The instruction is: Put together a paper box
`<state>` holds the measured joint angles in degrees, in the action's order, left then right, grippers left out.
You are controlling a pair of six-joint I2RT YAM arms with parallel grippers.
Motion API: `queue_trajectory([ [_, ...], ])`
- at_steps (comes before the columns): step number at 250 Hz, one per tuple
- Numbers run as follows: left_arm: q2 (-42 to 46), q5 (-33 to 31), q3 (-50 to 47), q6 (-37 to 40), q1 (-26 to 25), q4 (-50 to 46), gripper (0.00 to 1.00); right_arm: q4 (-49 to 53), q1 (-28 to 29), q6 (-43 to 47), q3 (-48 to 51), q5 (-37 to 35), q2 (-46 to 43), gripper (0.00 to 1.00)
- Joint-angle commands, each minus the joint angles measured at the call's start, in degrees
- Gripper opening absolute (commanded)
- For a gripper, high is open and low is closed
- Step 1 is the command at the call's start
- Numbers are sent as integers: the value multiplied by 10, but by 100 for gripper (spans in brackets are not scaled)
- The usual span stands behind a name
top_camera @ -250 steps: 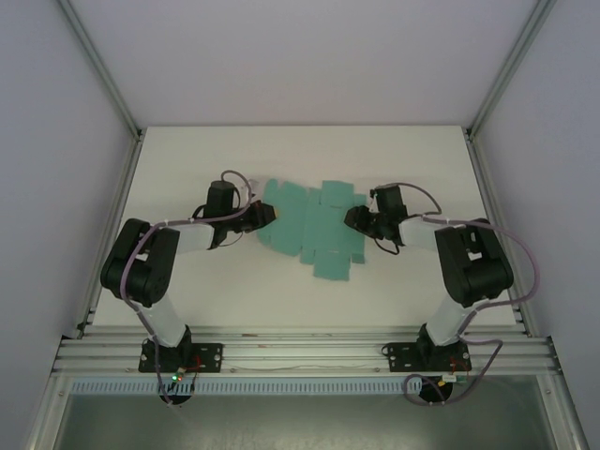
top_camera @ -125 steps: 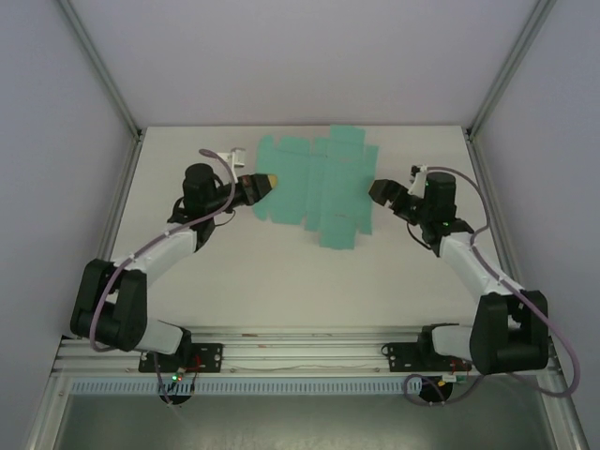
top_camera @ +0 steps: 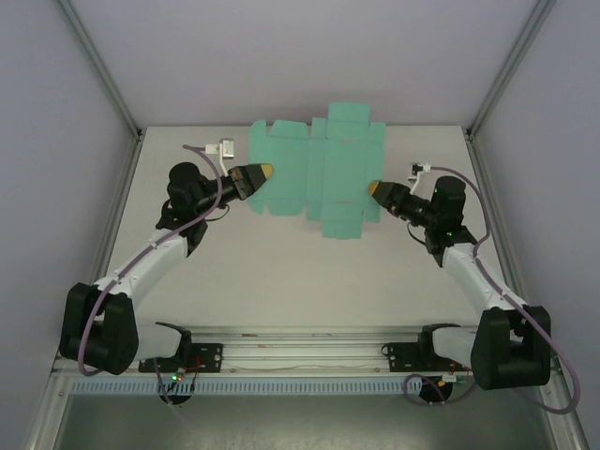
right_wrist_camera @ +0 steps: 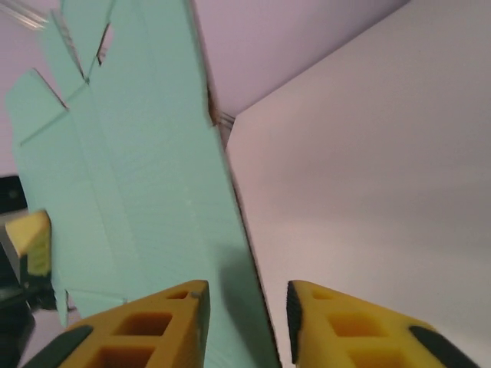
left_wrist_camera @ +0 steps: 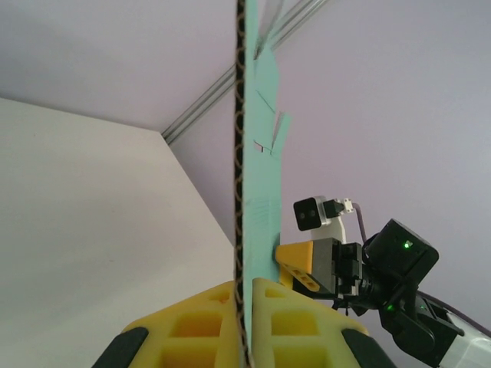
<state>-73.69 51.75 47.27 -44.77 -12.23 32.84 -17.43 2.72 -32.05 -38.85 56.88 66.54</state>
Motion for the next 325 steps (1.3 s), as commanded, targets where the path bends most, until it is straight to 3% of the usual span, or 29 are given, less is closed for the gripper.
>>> queue_trajectory([
  [1, 17, -4, 0, -2, 1, 21, 0, -55, 1, 6, 7, 46, -27, 18],
  [32, 14, -4, -8, -7, 0, 26, 0, -47, 1, 33, 8, 51, -33, 0],
  [49, 17, -15, -12, 5, 0, -1, 1, -33, 1, 49, 7, 40, -34, 0],
  [56, 20, -26, -13, 16, 0, -22, 14, -16, 1, 63, 5, 37, -34, 0],
  [83, 44, -112, -25, 80, 0, -138, 97, 80, 3, 139, -7, 13, -31, 0],
  [86, 47, -127, -26, 88, 0, -155, 99, 89, 3, 147, -8, 12, -31, 0],
  [130, 87, -372, -30, 160, 1, -377, 100, 195, 22, 268, -6, -27, -8, 0],
  [150, 90, -447, -26, 171, 0, -443, 100, 226, 39, 314, -6, -68, 22, 0],
  [165, 90, -469, -24, 176, 0, -466, 100, 254, 55, 345, -14, -104, 41, 0],
  [235, 56, -339, -42, 186, 0, -377, 100, 312, 136, 498, -74, -322, 122, 0],
  [325, -46, -222, 32, 186, -1, -358, 100, 179, 262, 795, -74, -557, 144, 0],
])
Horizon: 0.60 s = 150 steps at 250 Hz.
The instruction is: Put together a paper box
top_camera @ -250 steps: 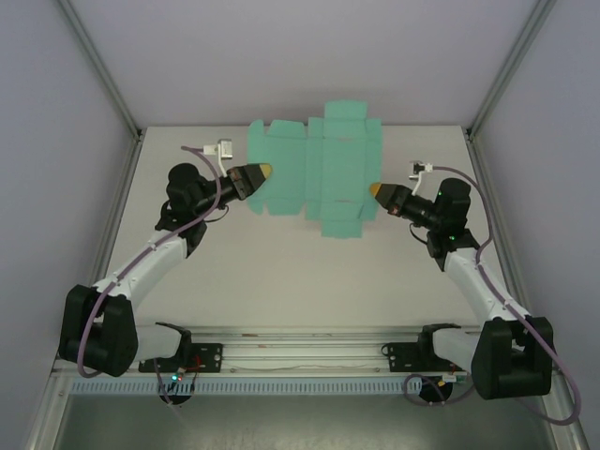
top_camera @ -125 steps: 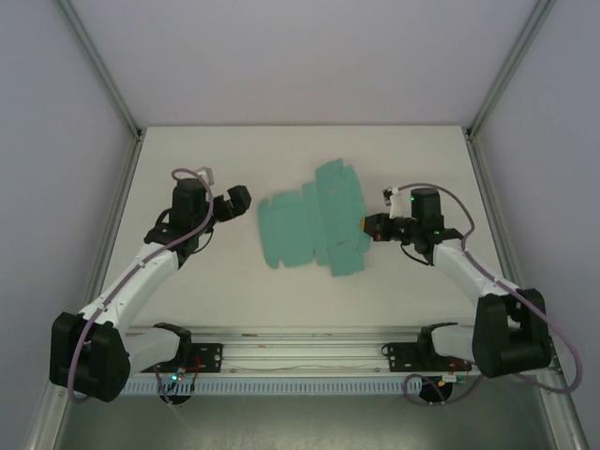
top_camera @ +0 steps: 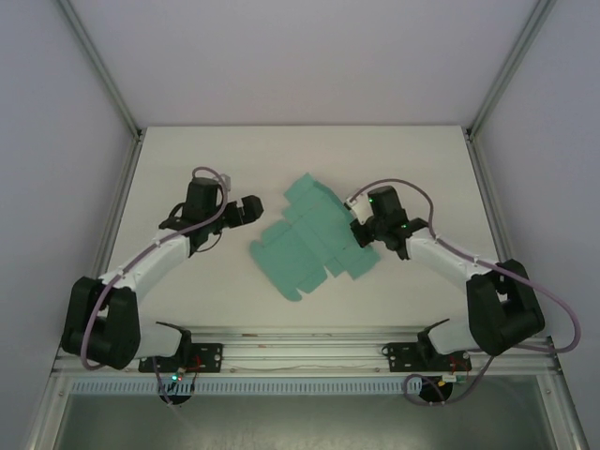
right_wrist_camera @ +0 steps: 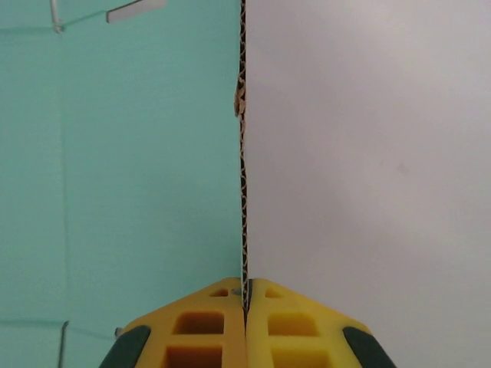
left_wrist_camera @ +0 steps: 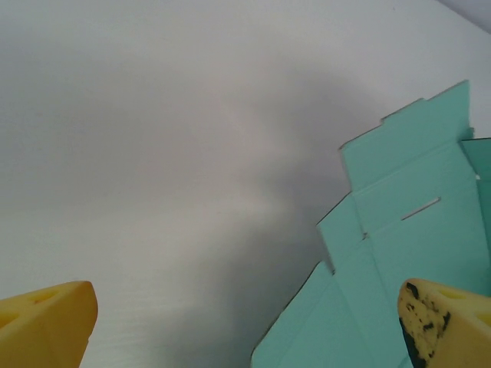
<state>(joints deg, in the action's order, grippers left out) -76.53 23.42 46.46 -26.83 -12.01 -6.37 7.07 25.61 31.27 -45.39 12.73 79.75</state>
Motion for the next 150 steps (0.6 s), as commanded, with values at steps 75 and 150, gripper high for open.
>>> queue_trajectory([
  [75, -68, 124, 107, -6, -11, 38, 100, -194, 132, 370, -7, -277, 86, 0],
  [150, -149, 137, 191, 20, -48, -13, 100, -239, 162, 391, -13, -221, 92, 0],
])
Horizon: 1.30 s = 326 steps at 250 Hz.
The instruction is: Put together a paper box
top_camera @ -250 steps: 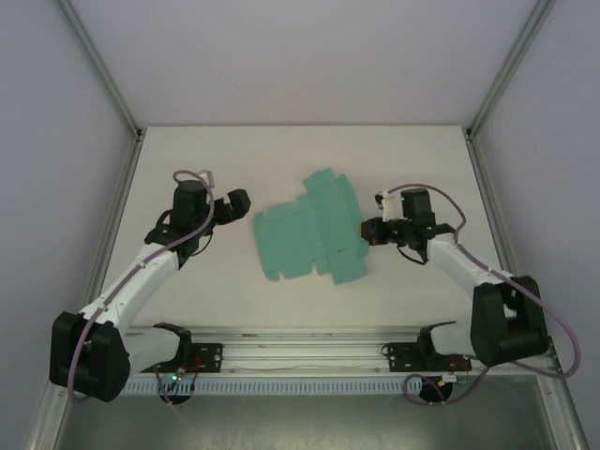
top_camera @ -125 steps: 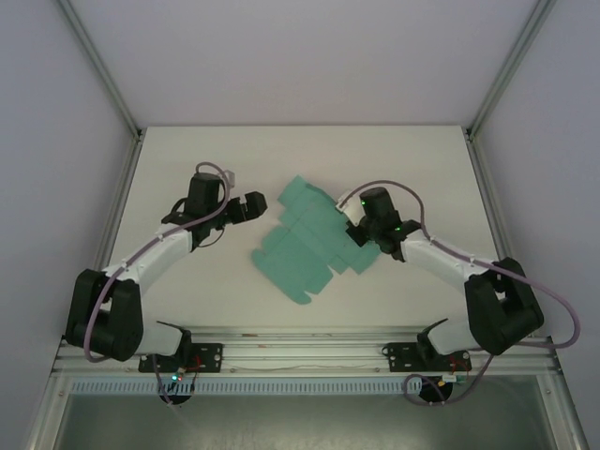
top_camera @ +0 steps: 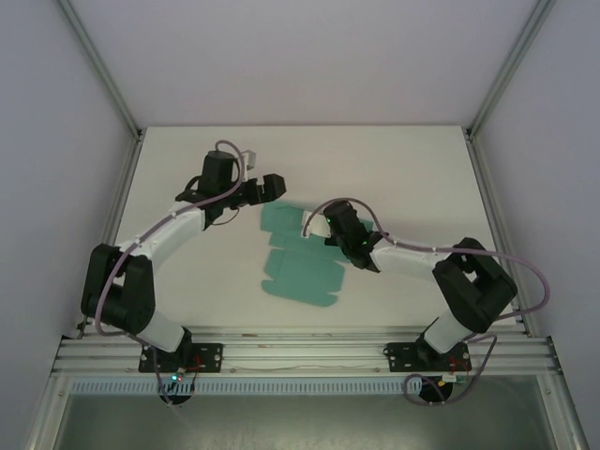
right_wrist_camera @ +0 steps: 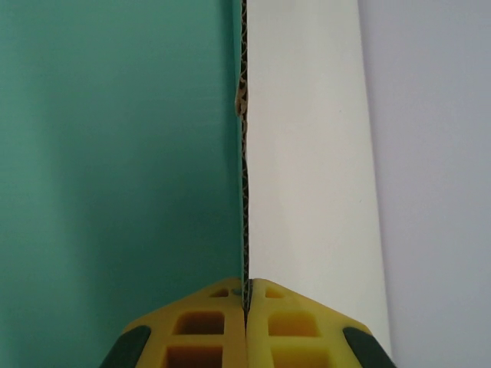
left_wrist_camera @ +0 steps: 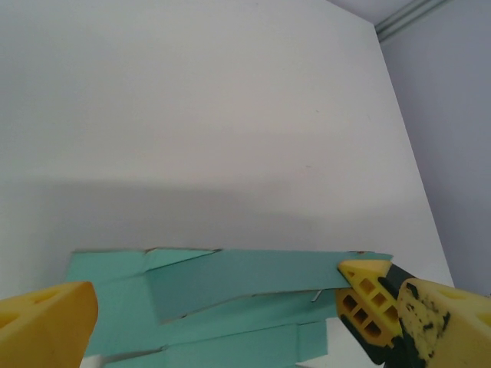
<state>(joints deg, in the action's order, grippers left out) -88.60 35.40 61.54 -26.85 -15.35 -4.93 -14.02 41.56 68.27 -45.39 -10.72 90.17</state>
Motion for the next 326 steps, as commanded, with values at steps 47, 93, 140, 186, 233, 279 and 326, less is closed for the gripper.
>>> queue_trajectory([
  [47, -81, 10, 96, 31, -34, -80, 82, -32, 3, 23, -14, 22, -17, 0],
  [93, -106, -41, 125, 28, -45, -155, 69, -38, 3, 23, -11, 26, -20, 0],
  [140, -119, -43, 130, 11, -50, -181, 66, -45, 3, 21, -7, 29, -20, 0],
  [186, -132, 21, 117, -37, -58, -131, 58, -55, 5, 19, 0, 26, -22, 0],
  [233, -134, 59, 88, -110, -60, -46, 45, -61, 8, 15, 9, 34, -23, 0],
  [279, -143, 74, 72, -170, -60, 22, 27, -73, 14, 14, 18, 34, -21, 0],
  [326, -141, 65, 53, -199, -62, 49, 14, -80, 14, 8, 28, 33, -30, 0],
])
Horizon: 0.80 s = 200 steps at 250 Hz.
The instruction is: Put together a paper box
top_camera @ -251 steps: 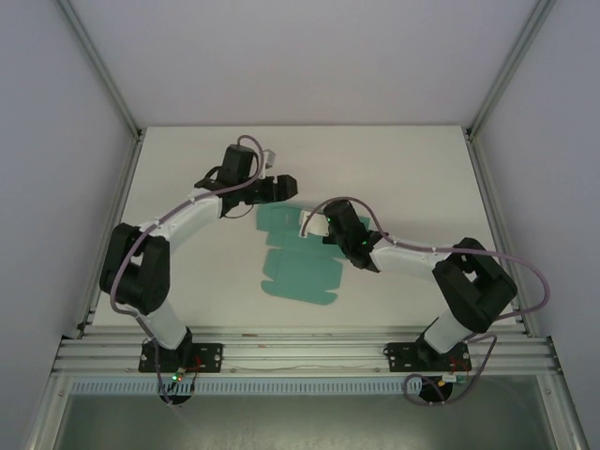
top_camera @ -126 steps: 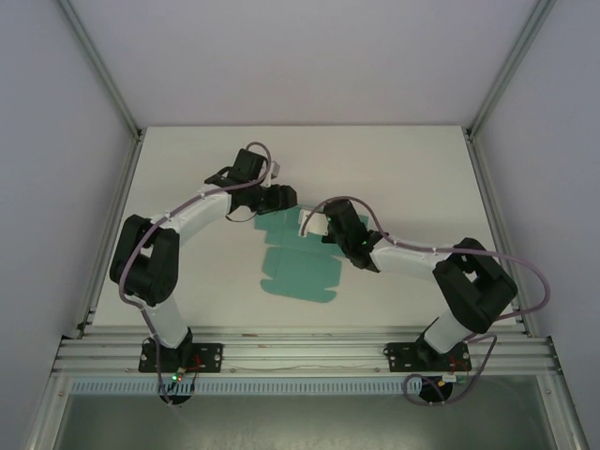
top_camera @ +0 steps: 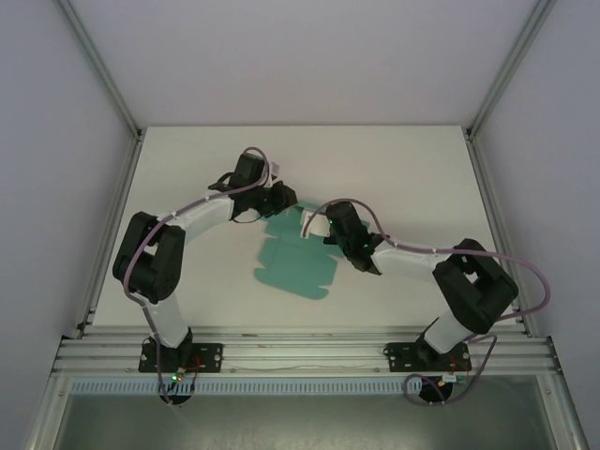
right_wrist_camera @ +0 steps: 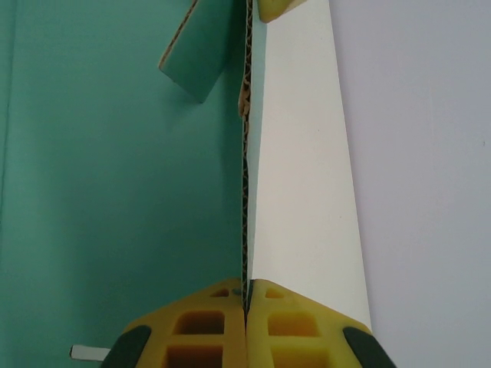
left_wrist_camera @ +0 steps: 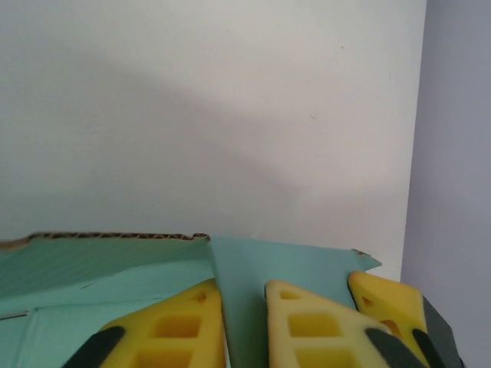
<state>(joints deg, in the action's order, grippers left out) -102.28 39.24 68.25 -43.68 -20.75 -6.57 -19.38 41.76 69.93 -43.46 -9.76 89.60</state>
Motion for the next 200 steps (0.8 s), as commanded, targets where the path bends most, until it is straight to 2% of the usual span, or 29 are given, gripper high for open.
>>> queue_trajectory([
  [1, -3, 27, -14, -31, -8, 66, 14, -28, 12, -8, 9, 23, -24, 0],
  [24, 4, 29, -30, -50, -8, 91, 11, -27, 12, -16, 12, 24, -28, 0],
  [66, 18, 19, -36, -42, -8, 83, 12, -26, 12, -22, 17, 19, -35, 0],
  [82, 26, 3, -30, -17, -8, 52, 36, -26, 13, -23, 17, 16, -37, 0],
  [115, 62, -69, -36, 53, -4, -15, 70, -27, 12, -28, 20, 3, -40, 0],
  [138, 99, -151, -63, 102, 6, -55, 89, -24, 11, -38, 24, -2, -46, 0],
  [160, 139, -199, -113, 117, 30, -60, 100, -20, 6, -48, 28, -2, -53, 0],
  [200, 183, -181, -209, 148, 96, -25, 100, -31, -12, -79, 44, 17, -75, 0],
])
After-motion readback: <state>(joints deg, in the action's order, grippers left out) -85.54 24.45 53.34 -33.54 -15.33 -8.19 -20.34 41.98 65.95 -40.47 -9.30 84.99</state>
